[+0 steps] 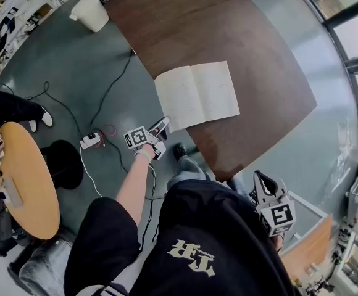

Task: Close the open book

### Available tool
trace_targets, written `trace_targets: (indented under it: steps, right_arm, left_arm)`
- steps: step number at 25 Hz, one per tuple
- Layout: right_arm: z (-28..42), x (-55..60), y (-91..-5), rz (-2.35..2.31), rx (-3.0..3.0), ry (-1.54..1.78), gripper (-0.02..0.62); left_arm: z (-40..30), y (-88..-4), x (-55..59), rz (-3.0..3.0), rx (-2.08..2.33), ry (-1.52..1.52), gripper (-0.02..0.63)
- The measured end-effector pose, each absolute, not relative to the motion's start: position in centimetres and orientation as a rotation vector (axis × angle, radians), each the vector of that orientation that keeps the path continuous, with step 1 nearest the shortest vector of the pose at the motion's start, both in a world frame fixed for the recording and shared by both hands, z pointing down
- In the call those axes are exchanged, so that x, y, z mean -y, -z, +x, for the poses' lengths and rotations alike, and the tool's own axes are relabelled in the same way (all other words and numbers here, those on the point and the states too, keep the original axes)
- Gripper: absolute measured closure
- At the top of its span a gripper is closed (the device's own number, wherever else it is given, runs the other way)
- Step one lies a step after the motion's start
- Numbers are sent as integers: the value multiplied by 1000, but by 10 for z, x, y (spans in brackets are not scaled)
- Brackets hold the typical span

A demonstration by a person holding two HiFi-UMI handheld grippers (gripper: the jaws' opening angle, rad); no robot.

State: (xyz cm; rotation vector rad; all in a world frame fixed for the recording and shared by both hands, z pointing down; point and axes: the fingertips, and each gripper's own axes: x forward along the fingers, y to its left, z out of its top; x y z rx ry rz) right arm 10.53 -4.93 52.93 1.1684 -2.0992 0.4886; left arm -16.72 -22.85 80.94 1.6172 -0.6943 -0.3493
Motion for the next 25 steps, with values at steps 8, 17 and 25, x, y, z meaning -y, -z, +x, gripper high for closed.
trace_targets:
  steps: [8, 17, 25]
  right_arm:
    - [103, 45, -532, 1164, 2121, -497, 607]
    - [104, 38, -535, 1174, 2131, -508, 607]
    - [106, 39, -532, 1173, 2145, -499, 607]
  left_arm:
    - [-175, -801, 229, 1655, 724, 344, 554]
    - [-163, -763, 227, 1595, 562, 518, 574]
    - [-170, -756, 229, 1621, 597, 503, 583]
